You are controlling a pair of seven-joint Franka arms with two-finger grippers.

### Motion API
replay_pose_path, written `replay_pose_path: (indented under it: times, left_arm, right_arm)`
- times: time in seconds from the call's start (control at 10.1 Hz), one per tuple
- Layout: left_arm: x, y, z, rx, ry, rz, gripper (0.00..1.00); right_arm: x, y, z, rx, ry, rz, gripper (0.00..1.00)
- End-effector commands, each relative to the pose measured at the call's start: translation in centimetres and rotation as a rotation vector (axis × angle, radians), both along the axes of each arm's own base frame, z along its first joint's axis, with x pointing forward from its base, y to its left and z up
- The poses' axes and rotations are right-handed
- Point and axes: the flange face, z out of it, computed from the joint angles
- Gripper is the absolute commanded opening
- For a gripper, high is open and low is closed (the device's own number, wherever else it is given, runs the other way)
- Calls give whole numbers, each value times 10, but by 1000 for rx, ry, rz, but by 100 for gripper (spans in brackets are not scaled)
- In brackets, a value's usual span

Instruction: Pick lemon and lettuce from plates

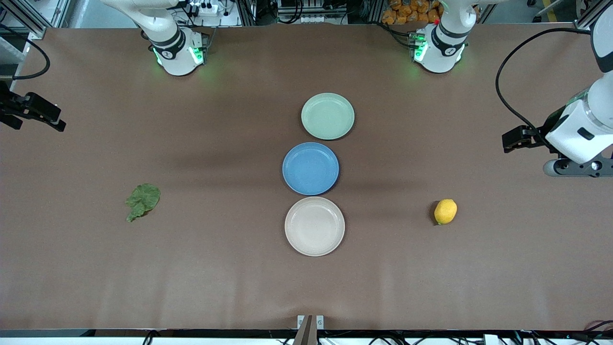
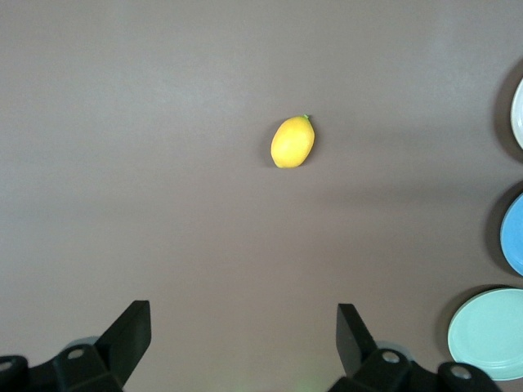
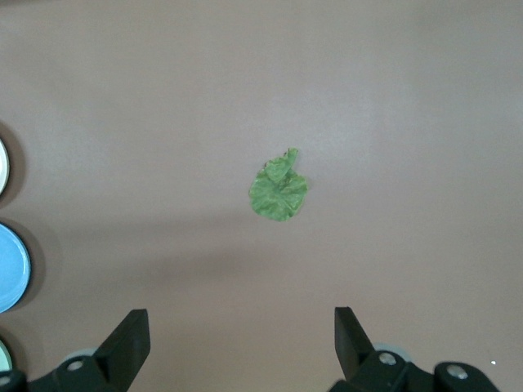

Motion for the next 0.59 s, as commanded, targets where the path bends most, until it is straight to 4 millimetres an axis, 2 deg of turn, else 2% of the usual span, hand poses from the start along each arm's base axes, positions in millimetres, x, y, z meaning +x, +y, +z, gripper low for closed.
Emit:
replay_pose_path:
  times: [0.0, 0.3, 0.49]
  left_arm:
    - [-16, 3, 6, -6, 44, 14, 100]
    - [-10, 3, -21, -5, 87, 11, 100]
    - [-3, 0, -22, -34, 47, 9, 100]
  right_arm:
    - [-1, 4, 5, -10, 8, 2, 100]
    - [-1, 12, 6, -8, 4, 28, 100]
    - [-3, 19, 14, -10, -10, 42, 100]
